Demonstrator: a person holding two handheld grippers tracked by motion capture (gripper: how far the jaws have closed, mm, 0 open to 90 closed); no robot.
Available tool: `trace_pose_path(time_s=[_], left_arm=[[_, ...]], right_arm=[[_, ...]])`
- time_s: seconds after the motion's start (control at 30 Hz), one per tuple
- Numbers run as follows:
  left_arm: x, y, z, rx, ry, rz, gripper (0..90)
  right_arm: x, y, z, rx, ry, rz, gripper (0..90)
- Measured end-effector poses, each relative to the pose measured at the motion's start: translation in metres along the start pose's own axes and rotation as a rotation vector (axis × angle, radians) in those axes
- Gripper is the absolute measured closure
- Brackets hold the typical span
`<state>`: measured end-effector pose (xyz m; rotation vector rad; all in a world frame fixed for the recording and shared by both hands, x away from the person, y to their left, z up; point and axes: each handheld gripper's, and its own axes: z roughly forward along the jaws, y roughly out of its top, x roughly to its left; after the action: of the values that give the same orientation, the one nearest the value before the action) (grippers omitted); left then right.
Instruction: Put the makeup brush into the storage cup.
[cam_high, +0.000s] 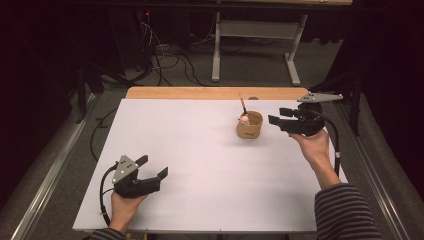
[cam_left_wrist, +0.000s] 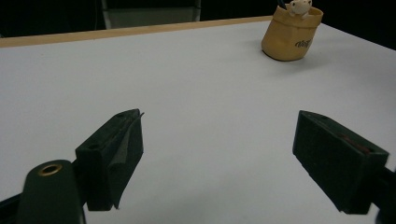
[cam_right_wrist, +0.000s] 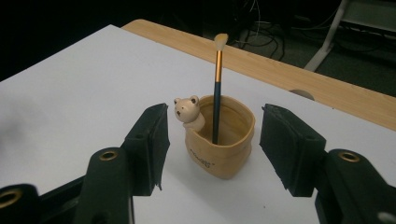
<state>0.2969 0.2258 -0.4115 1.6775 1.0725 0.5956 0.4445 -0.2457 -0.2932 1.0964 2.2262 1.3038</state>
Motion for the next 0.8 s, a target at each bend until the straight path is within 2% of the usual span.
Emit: trace_pose_path(time_s=[0.8], left_arm=[[-0.001,0.000,0.000,-0.002,-0.001,0.003,17.0]], right_arm=[[0.007,-0.010,-0.014,-0.012,0.018,-0.022,44.4]])
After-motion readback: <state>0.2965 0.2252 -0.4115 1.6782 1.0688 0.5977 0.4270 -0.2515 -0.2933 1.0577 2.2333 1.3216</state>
